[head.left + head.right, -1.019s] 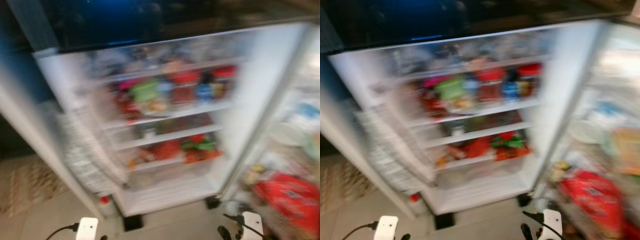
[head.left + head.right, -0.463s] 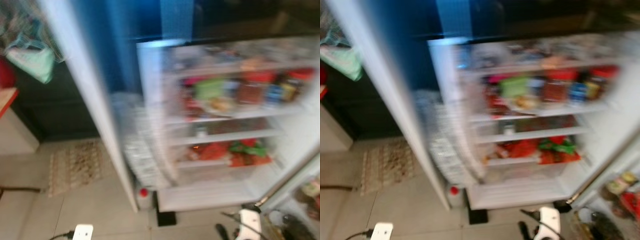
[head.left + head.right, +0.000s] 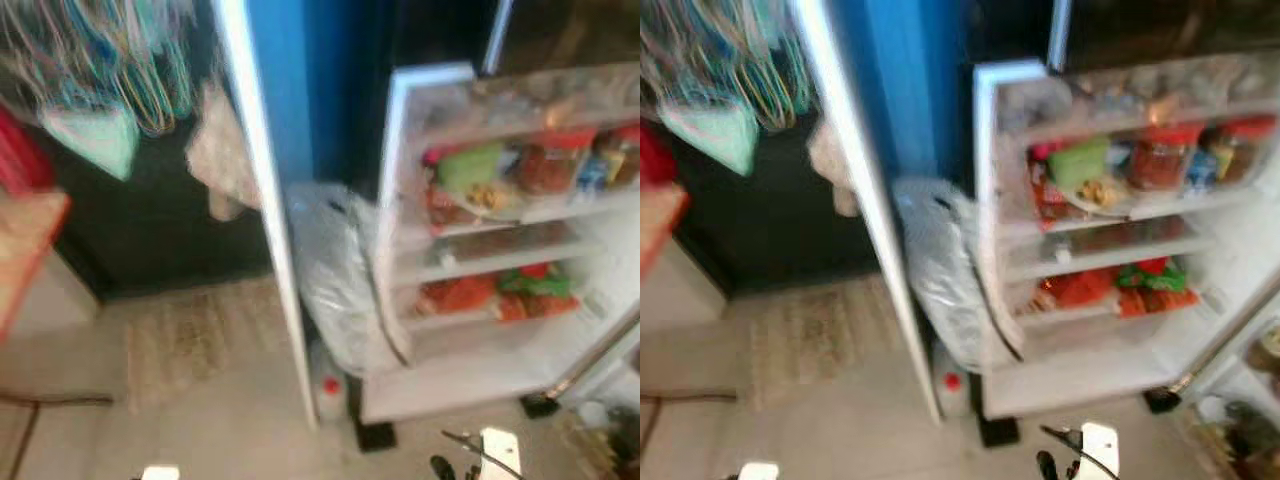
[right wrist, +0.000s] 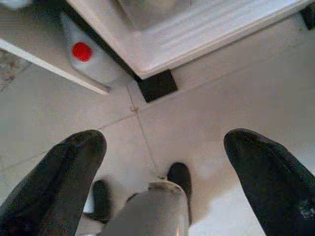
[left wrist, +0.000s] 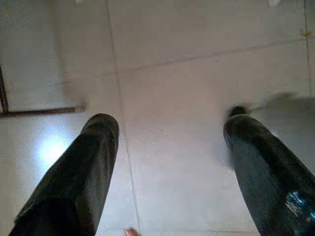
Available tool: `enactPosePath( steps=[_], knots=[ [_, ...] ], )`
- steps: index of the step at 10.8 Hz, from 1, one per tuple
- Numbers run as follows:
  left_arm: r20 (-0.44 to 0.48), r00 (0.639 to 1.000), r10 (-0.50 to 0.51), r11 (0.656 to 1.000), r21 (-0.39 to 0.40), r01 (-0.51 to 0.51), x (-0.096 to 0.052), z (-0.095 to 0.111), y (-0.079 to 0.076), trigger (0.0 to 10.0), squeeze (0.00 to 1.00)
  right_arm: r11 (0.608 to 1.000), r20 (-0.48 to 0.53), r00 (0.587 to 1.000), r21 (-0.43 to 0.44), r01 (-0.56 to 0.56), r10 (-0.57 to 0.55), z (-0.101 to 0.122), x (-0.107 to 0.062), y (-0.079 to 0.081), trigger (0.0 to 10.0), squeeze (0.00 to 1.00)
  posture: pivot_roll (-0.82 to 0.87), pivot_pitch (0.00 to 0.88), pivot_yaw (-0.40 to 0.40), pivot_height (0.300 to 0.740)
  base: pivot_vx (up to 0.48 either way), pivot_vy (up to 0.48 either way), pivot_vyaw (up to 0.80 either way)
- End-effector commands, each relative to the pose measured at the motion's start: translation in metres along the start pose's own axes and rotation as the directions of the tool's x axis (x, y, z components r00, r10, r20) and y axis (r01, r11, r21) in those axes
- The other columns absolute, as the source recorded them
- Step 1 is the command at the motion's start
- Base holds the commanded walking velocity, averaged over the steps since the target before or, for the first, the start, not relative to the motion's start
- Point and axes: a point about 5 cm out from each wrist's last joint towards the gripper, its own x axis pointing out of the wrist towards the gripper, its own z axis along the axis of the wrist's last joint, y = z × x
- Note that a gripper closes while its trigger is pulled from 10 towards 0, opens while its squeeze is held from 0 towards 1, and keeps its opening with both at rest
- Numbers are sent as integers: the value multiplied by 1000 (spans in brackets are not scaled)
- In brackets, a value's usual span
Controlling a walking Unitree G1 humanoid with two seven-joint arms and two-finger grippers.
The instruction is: Restocking fridge
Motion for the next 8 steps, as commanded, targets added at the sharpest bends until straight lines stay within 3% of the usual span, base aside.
enactPosePath(
  steps=[1, 3, 8],
  knots=[
    [-38, 999, 9, 1000, 16, -8, -2, -8, 6, 10000, 0, 1000, 18, 1000, -3, -13, 13, 4, 2, 7, 10000, 0, -97, 0, 45, 740, 0, 409, 0],
    [-24, 1000, 0, 1000, 17, 0, 0, -4, 1, 10000, 0, 1000, 16, 1000, -11, -7, 7, 4, 2, 6, 10000, 0, -89, 0, 39, 740, 0, 369, 0],
    [-44, 999, -22, 999, 41, 24, 0, -7, -9, 10000, 0, 1000, 12, 1000, -5, 13, -13, 1, 1, 3, 10000, 0, -92, 0, 47, 740, 0, 0, 0]
  ],
)
